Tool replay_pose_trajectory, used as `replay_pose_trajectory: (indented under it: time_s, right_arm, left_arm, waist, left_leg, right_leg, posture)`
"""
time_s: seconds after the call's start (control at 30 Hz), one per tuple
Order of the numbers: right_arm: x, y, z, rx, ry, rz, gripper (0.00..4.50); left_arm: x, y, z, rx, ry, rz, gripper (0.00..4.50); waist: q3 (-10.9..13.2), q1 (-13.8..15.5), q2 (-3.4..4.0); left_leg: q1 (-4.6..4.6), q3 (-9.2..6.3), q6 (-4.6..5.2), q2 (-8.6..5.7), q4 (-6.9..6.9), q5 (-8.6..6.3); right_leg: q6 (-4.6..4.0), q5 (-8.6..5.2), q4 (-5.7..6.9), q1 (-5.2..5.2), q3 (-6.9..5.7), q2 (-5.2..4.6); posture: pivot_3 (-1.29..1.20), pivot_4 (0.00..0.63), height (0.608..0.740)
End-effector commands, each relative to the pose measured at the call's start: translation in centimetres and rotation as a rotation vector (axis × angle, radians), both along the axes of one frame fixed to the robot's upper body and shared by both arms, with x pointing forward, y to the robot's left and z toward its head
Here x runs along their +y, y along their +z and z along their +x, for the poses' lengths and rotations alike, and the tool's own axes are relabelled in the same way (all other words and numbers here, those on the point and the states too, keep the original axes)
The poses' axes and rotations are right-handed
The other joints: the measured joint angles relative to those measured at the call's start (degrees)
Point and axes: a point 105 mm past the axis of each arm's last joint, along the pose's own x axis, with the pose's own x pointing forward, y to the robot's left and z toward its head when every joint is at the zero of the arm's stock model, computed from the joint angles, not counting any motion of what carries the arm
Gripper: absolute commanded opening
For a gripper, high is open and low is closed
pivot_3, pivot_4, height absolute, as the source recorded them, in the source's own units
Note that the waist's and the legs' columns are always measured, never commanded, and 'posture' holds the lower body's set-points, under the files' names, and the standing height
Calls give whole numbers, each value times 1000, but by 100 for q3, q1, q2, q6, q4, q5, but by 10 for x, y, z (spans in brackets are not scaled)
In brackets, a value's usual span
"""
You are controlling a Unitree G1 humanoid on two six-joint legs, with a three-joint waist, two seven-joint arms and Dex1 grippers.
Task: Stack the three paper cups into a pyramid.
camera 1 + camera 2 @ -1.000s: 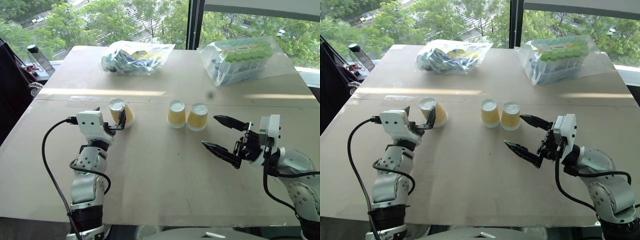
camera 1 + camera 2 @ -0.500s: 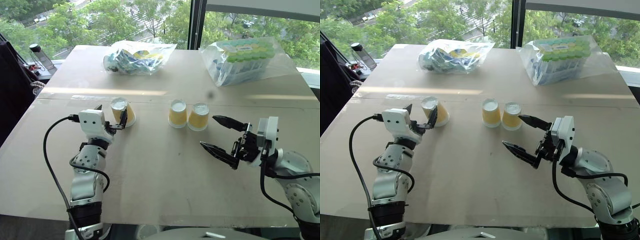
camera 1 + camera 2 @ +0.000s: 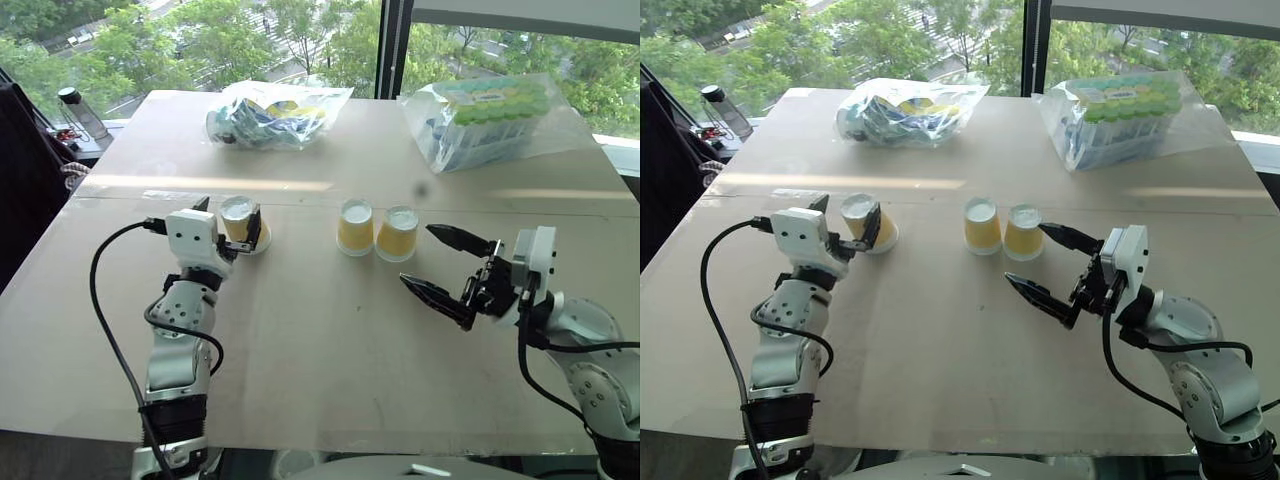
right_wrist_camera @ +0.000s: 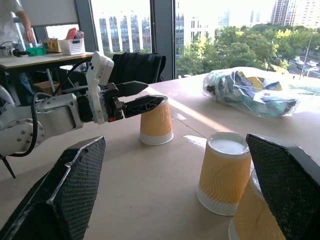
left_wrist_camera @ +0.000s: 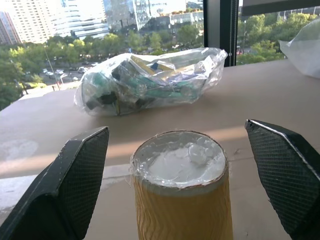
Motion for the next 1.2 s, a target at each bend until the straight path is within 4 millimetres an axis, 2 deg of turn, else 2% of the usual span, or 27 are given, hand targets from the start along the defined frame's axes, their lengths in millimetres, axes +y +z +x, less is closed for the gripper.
replay_pose_trajectory:
  time_s: [0.03, 0.5, 0.53, 0.67, 0.87, 0.93, 1.07, 1.17, 1.2]
  right_arm:
    - [4, 12, -4, -51, 10, 18, 4447]
    - [3, 13, -4, -55, 4, 15, 4447]
    - [3, 13, -4, -55, 3, 15, 4500]
    - [2, 13, -4, -55, 0, 14, 4500]
    - [0, 11, -4, -54, -10, 12, 4500]
    - [-6, 11, -3, -56, -33, 12, 4500]
    - [-24, 11, -1, -73, -107, 18, 4500]
    - [-30, 10, -2, -77, -132, 18, 4500]
    - [-34, 7, -3, -75, -148, 20, 4500]
  left_arm:
    - [3, 3, 4, 1, -8, -5, 4500]
    - [6, -2, 12, 12, -33, 9, 4500]
    - [5, -1, 12, 9, -35, 9, 3952]
    - [5, 1, 13, 1, -31, 18, 2377]
    - [0, 16, 15, -40, -60, 62, 2377]
    - [-15, 33, 20, -63, -148, 61, 2377]
    - [-62, 69, 27, -78, -421, 50, 2377]
    - [-83, 87, 28, -78, -539, 65, 2377]
    - [-98, 96, 30, -79, -610, 81, 2377]
  waist:
    - [0, -1, 0]
    - [0, 1, 0]
    - [0, 3, 0]
    - [0, 1, 0]
    - [1, 3, -1]
    - [1, 12, -1]
    - [4, 44, -7]
    - [4, 8, -7]
    - [5, -4, -7]
  left_leg:
    - [0, 0, 0, 0, 0, 0]
    - [-1, -1, 0, -1, 0, 0]
    - [-1, -1, 0, -1, 0, 0]
    - [-1, -1, 0, -1, 0, 0]
    - [-2, -1, 0, -1, 0, 0]
    - [-2, -3, 0, -1, 0, 0]
    - [-14, -11, -1, -6, 15, 0]
    - [-17, -9, 0, -11, 21, 0]
    - [-16, -7, -1, -11, 21, 0]
  right_leg:
    - [0, 0, 0, 0, 0, 0]
    - [0, 0, 0, -1, -1, -1]
    - [0, 0, 1, 0, -1, -1]
    - [0, 0, 0, -1, -2, -1]
    - [0, 0, 0, -1, -2, -1]
    - [0, 0, 1, -1, -3, -1]
    - [0, 0, 3, 1, -19, -5]
    - [2, 1, 2, 1, -7, -5]
    - [3, 1, 2, 0, -5, -5]
  posture:
    - [0, 150, 740]
    - [0, 150, 740]
    - [0, 150, 740]
    - [0, 150, 740]
    - [0, 150, 740]
    - [0, 150, 740]
    - [0, 150, 740]
    - [0, 150, 740]
    - [0, 150, 740]
